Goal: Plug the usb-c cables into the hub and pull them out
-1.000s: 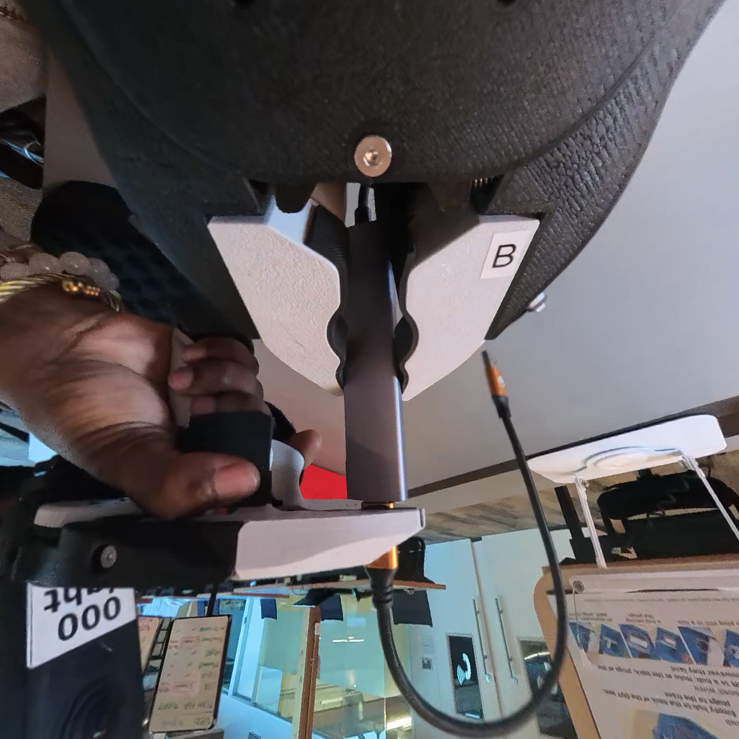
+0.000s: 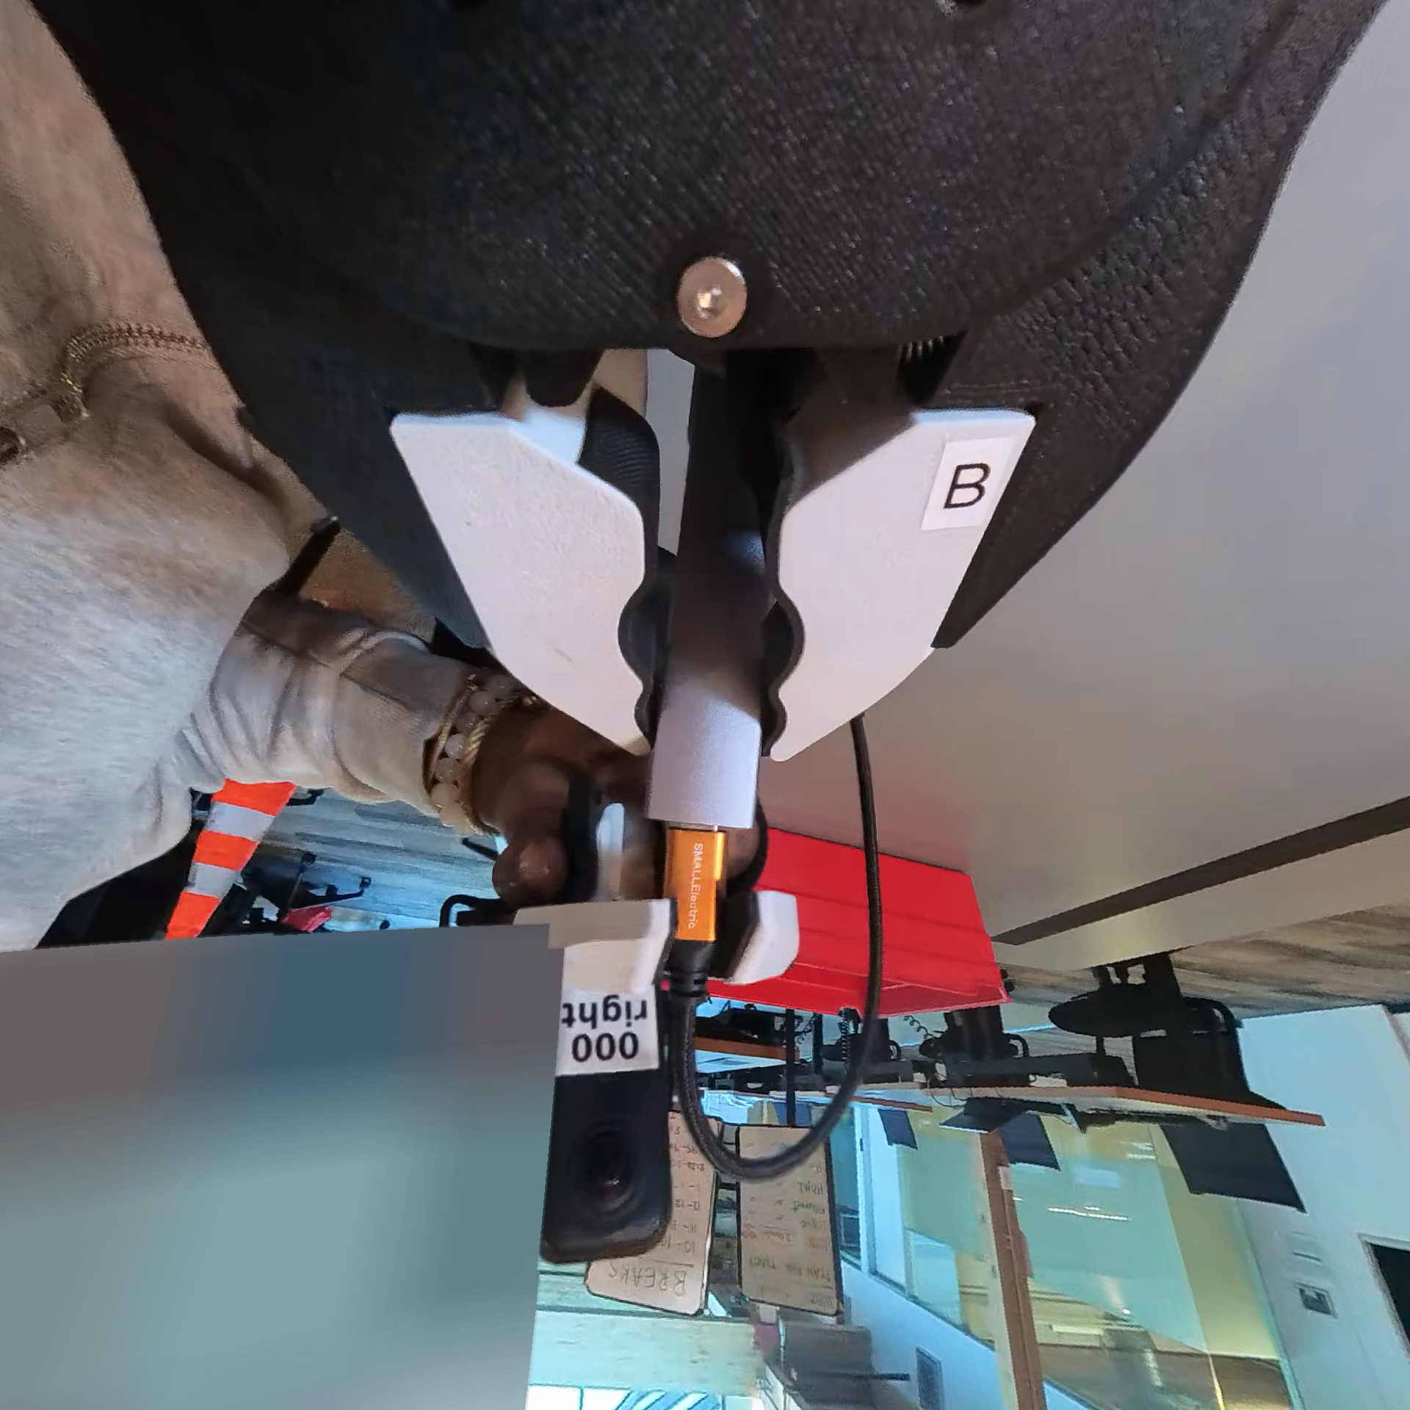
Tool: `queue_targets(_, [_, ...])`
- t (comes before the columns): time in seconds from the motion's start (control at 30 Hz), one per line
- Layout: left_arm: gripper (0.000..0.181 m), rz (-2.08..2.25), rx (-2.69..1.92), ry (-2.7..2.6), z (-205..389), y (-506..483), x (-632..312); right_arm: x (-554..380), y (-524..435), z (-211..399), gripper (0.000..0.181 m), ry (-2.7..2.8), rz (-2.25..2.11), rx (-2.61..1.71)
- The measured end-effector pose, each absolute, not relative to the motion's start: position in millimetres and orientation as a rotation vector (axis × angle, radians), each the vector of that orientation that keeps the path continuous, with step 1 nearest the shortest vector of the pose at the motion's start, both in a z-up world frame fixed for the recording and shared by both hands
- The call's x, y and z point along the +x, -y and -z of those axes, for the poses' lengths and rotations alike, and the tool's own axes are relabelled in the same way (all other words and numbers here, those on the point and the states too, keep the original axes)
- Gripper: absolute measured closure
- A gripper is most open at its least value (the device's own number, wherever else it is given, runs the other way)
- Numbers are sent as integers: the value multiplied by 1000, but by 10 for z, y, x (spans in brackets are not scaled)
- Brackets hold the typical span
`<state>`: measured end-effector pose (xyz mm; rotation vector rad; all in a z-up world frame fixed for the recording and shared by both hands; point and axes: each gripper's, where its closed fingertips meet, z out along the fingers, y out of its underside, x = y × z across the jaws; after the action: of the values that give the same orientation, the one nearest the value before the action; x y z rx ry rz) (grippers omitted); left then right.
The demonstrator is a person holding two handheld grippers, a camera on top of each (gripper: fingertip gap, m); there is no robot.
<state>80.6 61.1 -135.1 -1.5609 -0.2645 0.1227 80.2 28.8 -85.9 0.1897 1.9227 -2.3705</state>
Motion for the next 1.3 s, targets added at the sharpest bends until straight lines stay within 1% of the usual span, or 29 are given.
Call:
queue_targets(0.07, [155, -159, -1569, 239, 1323, -629, 807, 803, -288, 861, 169, -1898, 2367, 223])
queue_targets(0.13, [145, -174, -1562, 203, 1256, -671, 831, 792, -280, 853, 170, -1874, 2369, 252])
queue_targets(0.17, [149, -192, -1568, 212, 1251, -681, 801, 782, -276, 850, 170, -1866, 2370, 267])
queue_targets(0.2, [158, -230, -1572, 238, 1256, -668, 734, 760, -274, 856, 170, -1867, 2368, 294])
queue_targets(0.53, [159, -150, -1491, 388, 1368, -682, 642, 594, -307, 929, 173, -1959, 2426, 529])
queue_targets(0.57, [159, -142, -1493, 389, 1376, -690, 643, 583, -341, 900, 175, -1977, 2466, 531])
queue_targets(0.6, [159, -137, -1517, 392, 1422, -708, 653, 573, -434, 763, 176, -1906, 2549, 541])
queue_targets(0.63, [160, -138, -1604, 421, 1571, -731, 650, 539, -858, 263, 177, -1420, 2846, 554])
queue_targets(0.67, [160, -145, -1654, 387, 1621, -775, 698, 528, -1323, -122, 177, -1158, 2958, 520])
queue_targets(0.7, [160, -178, -1663, 362, 1618, -792, 718, 516, -1455, -280, 178, -1385, 3024, 474])
queue_targets(0.73, [160, -173, -1655, 351, 1600, -790, 729, 443, -1340, -189, 179, -1888, 2929, 464])
queue_targets(0.77, [160, -140, -1628, 369, 1572, -768, 709, 428, -1184, 17, 178, -2302, 2693, 420])
queue_targets(0.8, [160, -98, -1588, 408, 1537, -732, 663, 488, -1031, 196, 178, -2475, 2478, 347])
queue_targets(0.87, [159, -50, -1536, 414, 1470, -688, 663, 610, -849, 348, 178, -2461, 2325, 279])
queue_targets(0.93, [159, -106, -1489, 395, 1398, -638, 678, 582, -812, 448, 178, -2443, 2251, 321])
queue_targets(1.1, [159, -107, -1437, 410, 1331, -577, 653, 494, -878, 334, 178, -2091, 2322, 437])
queue_targets(1.3, [159, -114, -1417, 401, 1296, -556, 664, 485, -1040, 376, 178, -2149, 2330, 499])
